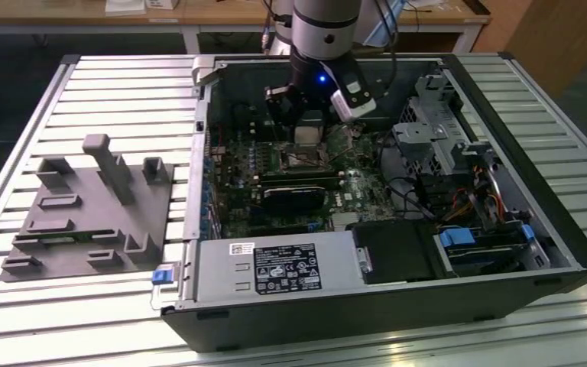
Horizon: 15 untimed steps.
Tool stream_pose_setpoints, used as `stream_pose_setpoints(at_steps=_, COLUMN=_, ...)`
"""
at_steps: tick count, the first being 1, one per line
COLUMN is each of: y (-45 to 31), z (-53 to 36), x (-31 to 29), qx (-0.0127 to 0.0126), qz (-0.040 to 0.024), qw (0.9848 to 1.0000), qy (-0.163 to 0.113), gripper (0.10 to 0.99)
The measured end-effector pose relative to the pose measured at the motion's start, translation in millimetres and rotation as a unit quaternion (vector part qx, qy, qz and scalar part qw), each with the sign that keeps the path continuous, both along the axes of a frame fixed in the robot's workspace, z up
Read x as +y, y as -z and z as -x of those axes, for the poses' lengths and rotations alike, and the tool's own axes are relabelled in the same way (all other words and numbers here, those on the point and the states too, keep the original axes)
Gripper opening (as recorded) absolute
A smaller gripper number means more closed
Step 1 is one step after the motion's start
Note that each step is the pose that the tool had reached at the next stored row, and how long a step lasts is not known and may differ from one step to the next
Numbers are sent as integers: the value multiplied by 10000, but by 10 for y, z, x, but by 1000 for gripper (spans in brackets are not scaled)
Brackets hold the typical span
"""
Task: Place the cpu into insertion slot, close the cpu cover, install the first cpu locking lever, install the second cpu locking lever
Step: 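Place the cpu into insertion slot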
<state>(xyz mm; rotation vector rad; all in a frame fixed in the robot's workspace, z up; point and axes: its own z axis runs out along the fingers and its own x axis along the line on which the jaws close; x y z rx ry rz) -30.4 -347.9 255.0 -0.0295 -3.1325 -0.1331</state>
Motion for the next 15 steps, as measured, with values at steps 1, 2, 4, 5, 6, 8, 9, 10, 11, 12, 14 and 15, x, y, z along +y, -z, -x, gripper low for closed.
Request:
stream_pose_setpoints(at_steps=1, y=12, z=0, x=2, qx=-17, qz=0, qw=10000, qy=-6, gripper=541)
stream_pose_setpoints(at_steps=2, y=25, z=1, x=5, qx=-30, qz=0, qw=10000, qy=-11, gripper=541)
stream_pose_setpoints(at_steps=4, y=49, z=2, x=15, qx=-38, qz=0, qw=10000, qy=-17, gripper=541)
stream_pose_setpoints(at_steps=5, y=60, z=2, x=24, qx=-39, qz=2, qw=10000, qy=-17, gripper=541)
stream_pose_setpoints(at_steps=6, y=72, z=3, x=34, qx=-39, qz=2, qw=10000, qy=-18, gripper=541)
stream_pose_setpoints(at_steps=8, y=93, z=3, x=55, qx=-40, qz=2, qw=10000, qy=-18, gripper=541)
stream_pose_setpoints(at_steps=9, y=102, z=3, x=63, qx=-40, qz=3, qw=10000, qy=-18, gripper=541)
stream_pose_setpoints(at_steps=10, y=110, z=3, x=71, qx=-39, qz=4, qw=10000, qy=-18, gripper=541)
stream_pose_setpoints(at_steps=11, y=118, z=3, x=80, qx=-39, qz=6, qw=10000, qy=-18, gripper=541)
stream_pose_setpoints(at_steps=12, y=123, z=3, x=85, qx=-39, qz=9, qw=10000, qy=-18, gripper=541)
stream_pose_setpoints(at_steps=14, y=124, z=3, x=86, qx=-40, qz=11, qw=10000, qy=-18, gripper=541)
stream_pose_setpoints(at_steps=15, y=124, z=3, x=86, qx=-39, qz=12, qw=10000, qy=-18, gripper=541)
